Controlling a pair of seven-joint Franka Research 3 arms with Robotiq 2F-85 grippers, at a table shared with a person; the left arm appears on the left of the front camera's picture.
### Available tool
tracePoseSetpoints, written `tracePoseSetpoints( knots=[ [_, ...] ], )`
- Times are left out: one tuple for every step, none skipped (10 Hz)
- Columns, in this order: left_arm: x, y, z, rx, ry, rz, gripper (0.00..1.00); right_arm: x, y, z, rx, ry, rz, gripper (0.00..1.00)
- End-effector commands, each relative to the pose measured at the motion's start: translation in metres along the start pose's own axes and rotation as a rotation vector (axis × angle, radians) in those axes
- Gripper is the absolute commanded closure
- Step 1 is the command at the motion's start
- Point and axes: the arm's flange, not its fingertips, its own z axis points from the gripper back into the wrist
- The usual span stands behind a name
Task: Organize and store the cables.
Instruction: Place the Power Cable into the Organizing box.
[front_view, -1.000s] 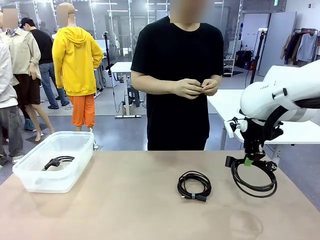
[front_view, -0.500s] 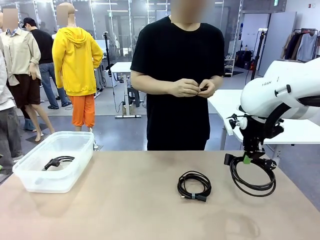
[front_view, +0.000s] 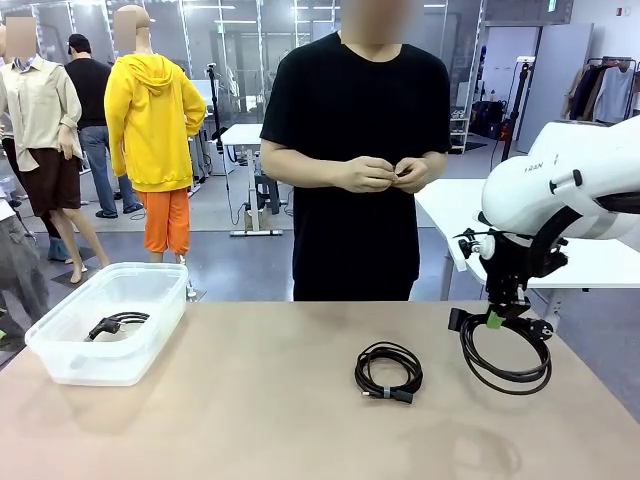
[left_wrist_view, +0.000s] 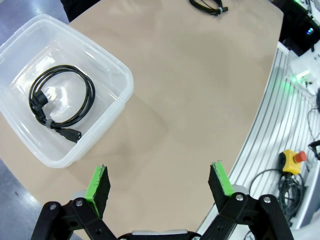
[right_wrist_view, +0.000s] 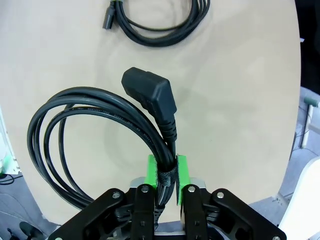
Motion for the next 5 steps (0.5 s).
tracePoseSetpoints(
  knots=[
    [0.000, 0.001, -0.001, -0.016, -0.019, -0.008, 0.00, 0.046, 0.000, 0.014, 0.010, 0.003, 0.008, 0.81],
    [0.000, 0.001, -0.001, -0.016, -0.019, -0.008, 0.00, 0.087, -0.004, 0.019, 0.029, 0.024, 0.026, 0.81],
    [0.000, 0.001, -0.001, -0.016, -0.019, -0.008, 0.00, 0.127, -0.005, 0.017, 0.039, 0.086, 0.039, 0.81],
    [0.000, 0.001, -0.001, -0.016, -0.019, -0.008, 0.00, 0.168, -0.003, 0.012, 0.049, 0.092, 0.070, 0.81],
    [0.000, 0.001, -0.001, -0.016, -0.019, -0.008, 0.00, 0.208, 0.002, 0.003, 0.053, 0.108, 0.090, 0.81]
  ],
)
